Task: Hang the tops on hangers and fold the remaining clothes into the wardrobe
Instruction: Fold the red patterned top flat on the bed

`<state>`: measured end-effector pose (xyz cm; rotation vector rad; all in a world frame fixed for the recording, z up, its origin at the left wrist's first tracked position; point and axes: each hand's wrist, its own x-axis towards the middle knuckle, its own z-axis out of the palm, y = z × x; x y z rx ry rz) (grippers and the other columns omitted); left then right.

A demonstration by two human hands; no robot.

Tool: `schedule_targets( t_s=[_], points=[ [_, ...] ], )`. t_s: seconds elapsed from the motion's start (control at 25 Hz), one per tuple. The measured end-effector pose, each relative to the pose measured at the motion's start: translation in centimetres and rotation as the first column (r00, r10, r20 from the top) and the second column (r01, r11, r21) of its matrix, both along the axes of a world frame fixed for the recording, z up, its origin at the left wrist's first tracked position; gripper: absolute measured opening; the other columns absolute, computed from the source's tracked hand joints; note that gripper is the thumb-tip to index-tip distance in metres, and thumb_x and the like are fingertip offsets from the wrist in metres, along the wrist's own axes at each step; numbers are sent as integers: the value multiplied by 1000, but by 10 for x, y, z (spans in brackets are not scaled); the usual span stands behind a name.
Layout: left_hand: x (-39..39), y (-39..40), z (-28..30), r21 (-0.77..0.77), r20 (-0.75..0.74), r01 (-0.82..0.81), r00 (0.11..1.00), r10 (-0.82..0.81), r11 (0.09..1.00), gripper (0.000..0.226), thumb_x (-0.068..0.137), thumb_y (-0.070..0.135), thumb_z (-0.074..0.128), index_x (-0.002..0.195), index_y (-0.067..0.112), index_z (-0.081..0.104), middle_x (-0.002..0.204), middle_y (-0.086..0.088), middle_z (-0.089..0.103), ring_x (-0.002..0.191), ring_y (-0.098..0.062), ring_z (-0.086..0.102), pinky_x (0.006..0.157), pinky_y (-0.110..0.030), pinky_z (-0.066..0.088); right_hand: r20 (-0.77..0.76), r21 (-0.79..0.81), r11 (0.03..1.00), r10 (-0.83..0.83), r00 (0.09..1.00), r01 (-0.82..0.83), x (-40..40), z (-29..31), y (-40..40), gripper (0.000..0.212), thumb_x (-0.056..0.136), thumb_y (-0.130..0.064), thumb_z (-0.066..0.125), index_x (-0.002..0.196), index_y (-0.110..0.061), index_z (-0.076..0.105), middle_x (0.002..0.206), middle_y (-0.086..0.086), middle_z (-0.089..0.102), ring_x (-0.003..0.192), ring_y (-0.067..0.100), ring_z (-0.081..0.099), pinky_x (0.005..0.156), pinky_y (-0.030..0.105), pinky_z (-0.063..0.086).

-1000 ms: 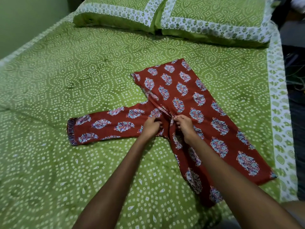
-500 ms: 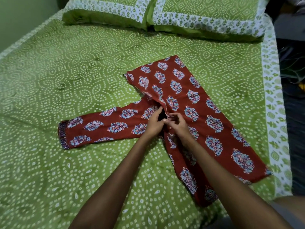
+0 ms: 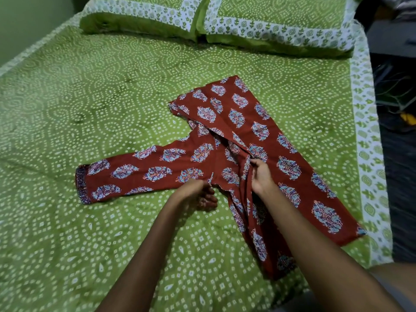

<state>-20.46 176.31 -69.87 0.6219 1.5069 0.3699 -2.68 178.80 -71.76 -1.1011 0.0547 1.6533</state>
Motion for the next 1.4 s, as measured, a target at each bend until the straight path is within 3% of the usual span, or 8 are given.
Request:
schedule_targets(
  t_s=[0.28,0.36,0.44,0.52,0.56,0.8,0.92,1.4],
  points=[
    [9,-21,-18,229,397,-614,767,504,755,54,93,-14,31,144,5,29,146,-7,37,126,-20,45,104,-30,39,424,34,986,131,896,-161,-12,-18,6,8,88,-8,55,94,-11,53,81,4,59,73,18,58,65,26,49],
    [6,-13,-14,396,306,-489,868,390,777,47,91,-17,30,125,8,50,126,-5,55,109,-12,57,97,-27,44,773,141,868,204,600,-476,-24,-14,0,60,76,-14,73,126,-13,40,110,6,55,101,19,53,89,33,44],
    [7,-7,-7,569,178,-313,950,258,760,45,87,-20,32,100,15,58,101,0,65,86,-3,62,82,-18,47,991,-54,603,128,30,-796,-39,-12,-2,101,68,-27,80,147,-19,17,136,10,40,119,20,43,102,37,37],
    [9,-6,-7,639,60,-175,982,178,749,40,84,-20,36,96,11,58,88,4,62,75,-2,57,69,-13,45,913,-342,525,-12,-408,-780,-53,-6,-3,87,80,-26,70,149,-19,17,135,13,41,118,28,45,98,41,42],
    [10,-6,-10,651,19,-146,984,177,745,38,83,-20,38,98,9,58,86,3,61,73,-2,55,66,-12,44,902,-341,571,-26,-432,-747,-55,-3,1,64,85,-21,61,143,-15,34,127,15,50,114,31,50,93,41,44],
    [33,-7,-25,238,220,-237,958,185,942,26,90,-8,44,82,9,60,76,-8,60,56,-11,55,55,-21,49,958,-16,825,175,228,-564,-32,18,33,24,88,-1,42,84,-2,65,58,0,49,51,13,41,49,27,30],
    [46,-7,-27,408,-42,-174,977,209,896,9,89,3,53,86,4,62,72,-6,60,54,-13,56,51,-22,45,886,10,859,229,403,-511,-26,24,36,24,90,-2,39,84,2,61,63,7,44,52,15,35,45,26,22],
    [71,3,3,518,-388,159,919,65,840,24,83,2,51,105,1,62,98,-11,61,89,-24,56,70,-24,39,803,86,896,197,563,-436,-22,26,36,28,90,-1,42,85,-5,69,82,11,63,78,23,56,72,35,44]
  ],
)
